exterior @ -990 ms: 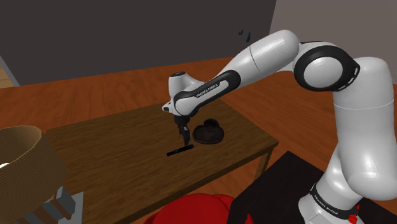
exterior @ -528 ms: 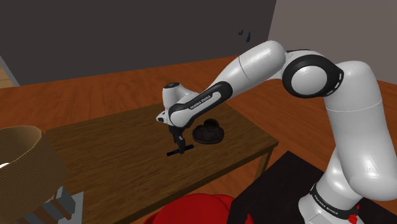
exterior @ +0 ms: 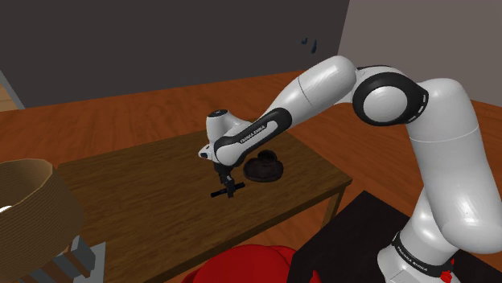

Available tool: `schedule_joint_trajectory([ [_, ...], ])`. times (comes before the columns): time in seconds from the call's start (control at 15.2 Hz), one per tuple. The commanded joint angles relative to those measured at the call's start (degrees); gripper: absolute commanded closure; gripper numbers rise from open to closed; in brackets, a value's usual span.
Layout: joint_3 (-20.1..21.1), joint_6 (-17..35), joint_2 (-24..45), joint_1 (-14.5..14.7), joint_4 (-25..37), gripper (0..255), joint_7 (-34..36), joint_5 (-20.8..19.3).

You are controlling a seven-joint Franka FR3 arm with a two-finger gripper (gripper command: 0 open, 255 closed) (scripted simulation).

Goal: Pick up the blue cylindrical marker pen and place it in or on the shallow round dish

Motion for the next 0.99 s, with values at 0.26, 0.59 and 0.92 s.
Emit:
schedule_joint_trajectory([
  [0.26,0.0,0.0,0.0,0.0,0.0,255,0.0,0.0],
  [0.59,0.0,0.0,0.0,0.0,0.0,255,0.0,0.0],
  [0.92,0.1,-1.6,-1.4,-0.1,0.2,255,-0.1,0.2],
])
